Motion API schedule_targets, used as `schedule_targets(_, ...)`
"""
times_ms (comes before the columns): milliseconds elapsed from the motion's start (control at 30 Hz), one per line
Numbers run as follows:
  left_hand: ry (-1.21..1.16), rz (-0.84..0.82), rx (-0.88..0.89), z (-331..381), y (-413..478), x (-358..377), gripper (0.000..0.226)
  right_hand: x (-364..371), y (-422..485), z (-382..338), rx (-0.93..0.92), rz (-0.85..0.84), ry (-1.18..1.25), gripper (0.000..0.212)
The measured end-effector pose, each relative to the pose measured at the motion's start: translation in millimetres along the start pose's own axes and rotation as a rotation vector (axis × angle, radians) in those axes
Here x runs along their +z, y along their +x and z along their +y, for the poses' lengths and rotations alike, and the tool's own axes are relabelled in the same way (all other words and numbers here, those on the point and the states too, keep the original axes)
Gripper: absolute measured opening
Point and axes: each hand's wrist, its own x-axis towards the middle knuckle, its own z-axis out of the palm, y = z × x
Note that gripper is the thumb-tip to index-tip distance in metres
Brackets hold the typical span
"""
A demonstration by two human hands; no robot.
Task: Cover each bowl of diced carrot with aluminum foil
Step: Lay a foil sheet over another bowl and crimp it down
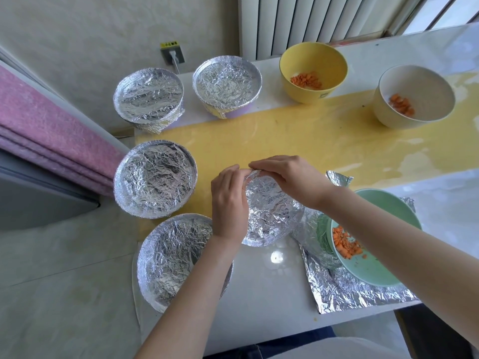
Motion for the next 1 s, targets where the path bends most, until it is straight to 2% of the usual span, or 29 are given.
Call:
schedule_targets(200,-0.041,0.042,0.004,3,-7,4,0.018,5,-6,2,-0.073,0.076,-0.021,0.036)
schedule_targets(367,-0.088,0.015,-0.061,6,-5,4,0.014,7,-9,7,-0.08,0.109,-0.06,0.038)
schedule_targets(500,-0.138,0.024,-0.173,6,-2,2,0.004,6,-3,6,-0.046,0.039,-0.055,0.027)
schedule_targets(567,-0.128,0.035,-0.195,5,-2,2,0.004,4,1,5,-0.061,-0.042,-0.065,0.028)
schedule_targets(700,-0.116,0.043,-0.136,3,-1,0,0.012,2,2,3,-0.017,-0.165,-0.04,0.063)
schedule_targets(867,-0.119,0.055,-0.146,6,-3,2,0.007,4,3,0,-0.027,-0.108,-0.04,0.061)
schedule_targets(1000,-0.118,0.036,-0.205,6,-7,3,0.008,9,2,3,-0.008,-0.136,-0.057,0.057)
